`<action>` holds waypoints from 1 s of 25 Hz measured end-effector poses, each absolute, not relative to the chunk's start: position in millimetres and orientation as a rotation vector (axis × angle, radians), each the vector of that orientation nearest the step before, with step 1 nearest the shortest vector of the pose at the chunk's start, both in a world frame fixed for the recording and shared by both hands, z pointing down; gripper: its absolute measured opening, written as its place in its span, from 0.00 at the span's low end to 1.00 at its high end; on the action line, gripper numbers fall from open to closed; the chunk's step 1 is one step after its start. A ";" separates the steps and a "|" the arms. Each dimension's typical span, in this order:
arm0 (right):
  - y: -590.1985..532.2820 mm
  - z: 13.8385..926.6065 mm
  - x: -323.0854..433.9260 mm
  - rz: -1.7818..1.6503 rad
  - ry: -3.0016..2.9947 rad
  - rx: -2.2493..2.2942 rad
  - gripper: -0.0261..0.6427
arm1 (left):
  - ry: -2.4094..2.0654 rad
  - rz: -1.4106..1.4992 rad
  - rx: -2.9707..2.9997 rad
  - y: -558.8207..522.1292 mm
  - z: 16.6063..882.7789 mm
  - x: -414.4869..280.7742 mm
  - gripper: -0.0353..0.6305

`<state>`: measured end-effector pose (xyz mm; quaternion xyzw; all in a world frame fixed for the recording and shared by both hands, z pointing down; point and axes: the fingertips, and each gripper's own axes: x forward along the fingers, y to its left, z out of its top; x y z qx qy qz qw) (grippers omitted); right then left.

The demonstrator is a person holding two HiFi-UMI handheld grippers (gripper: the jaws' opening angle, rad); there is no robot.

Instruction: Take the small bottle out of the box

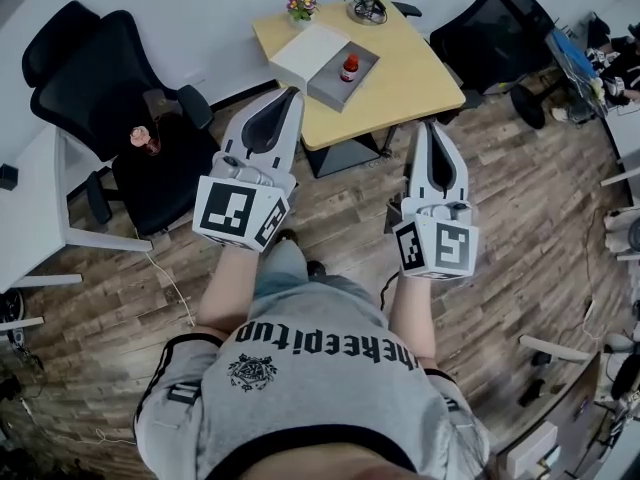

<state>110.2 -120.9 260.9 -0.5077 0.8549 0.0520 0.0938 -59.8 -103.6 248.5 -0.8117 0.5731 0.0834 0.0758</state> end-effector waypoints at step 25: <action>-302.0 260.0 76.9 0.159 2.486 -1.614 0.04 | 1.587 0.245 -2.541 -301.6 249.2 -85.1 0.06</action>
